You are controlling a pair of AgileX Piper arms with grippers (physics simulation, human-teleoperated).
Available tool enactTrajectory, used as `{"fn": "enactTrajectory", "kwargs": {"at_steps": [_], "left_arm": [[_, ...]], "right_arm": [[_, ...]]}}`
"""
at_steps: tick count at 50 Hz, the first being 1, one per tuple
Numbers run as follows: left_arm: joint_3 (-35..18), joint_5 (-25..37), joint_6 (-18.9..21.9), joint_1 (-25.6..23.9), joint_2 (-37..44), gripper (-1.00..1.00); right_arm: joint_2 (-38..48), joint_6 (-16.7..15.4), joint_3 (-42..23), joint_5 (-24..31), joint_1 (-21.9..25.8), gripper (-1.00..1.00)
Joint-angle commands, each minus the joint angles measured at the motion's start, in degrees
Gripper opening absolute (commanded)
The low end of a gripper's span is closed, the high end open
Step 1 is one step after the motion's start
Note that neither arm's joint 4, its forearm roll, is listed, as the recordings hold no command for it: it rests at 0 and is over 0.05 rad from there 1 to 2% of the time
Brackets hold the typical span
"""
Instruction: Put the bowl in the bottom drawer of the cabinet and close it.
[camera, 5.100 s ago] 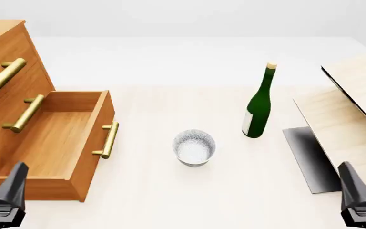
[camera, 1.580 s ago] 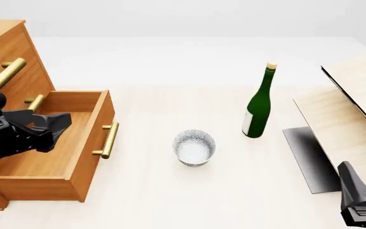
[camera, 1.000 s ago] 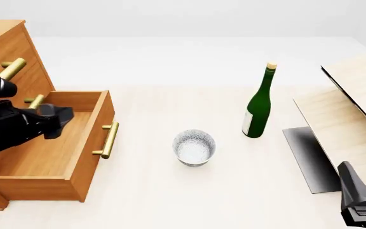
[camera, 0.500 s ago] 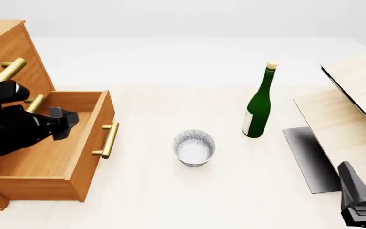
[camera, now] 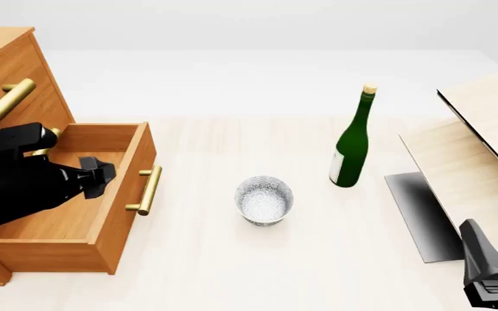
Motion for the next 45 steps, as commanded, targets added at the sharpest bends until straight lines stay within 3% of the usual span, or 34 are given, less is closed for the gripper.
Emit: {"fn": "enactTrajectory", "kwargs": {"at_steps": [1, 45], "left_arm": [[1.10, -1.31, -1.25, -0.15, 1.40, 1.00], [5.64, -7.97, -5.92, -1.07, 7.22, 1.00]], "right_arm": [[-0.01, 0.00, 0.00, 0.00, 0.00, 1.00], [0.00, 0.01, 0.00, 0.00, 0.00, 1.00]]}}
